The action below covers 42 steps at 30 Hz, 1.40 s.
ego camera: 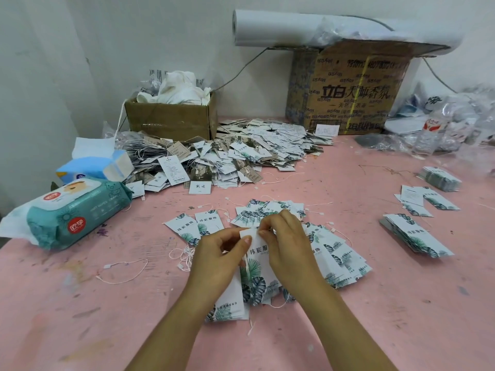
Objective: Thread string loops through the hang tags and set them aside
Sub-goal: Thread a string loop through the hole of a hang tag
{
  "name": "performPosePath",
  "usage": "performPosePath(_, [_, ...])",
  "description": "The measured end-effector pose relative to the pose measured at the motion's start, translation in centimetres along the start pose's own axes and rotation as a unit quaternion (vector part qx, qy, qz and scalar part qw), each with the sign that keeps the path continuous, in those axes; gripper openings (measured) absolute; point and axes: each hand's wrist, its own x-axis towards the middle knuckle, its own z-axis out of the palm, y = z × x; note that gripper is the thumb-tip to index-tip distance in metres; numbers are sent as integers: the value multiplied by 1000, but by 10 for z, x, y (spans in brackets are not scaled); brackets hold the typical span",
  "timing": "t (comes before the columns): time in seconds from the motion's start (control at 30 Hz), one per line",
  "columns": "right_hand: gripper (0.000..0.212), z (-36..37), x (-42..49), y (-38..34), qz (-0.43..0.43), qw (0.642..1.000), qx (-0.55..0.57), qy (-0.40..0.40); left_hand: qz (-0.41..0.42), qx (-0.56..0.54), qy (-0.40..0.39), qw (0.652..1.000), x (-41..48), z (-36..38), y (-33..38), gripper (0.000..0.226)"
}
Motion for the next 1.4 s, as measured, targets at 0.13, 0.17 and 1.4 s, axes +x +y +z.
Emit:
performPosePath(0.13, [4,-1,0,-1,-7,1000,-12,0,-15,-22,-13,1000,-2,2,2,19])
performPosePath(0.17, [4,-1,0,-2,-11,1000,-19,3,-20,-32,-10,999,-2,2,2,20])
performPosePath(1.4, [6,1,0,-1,21,1000,11,19,-61,-206,-76,974,2,0,3,23])
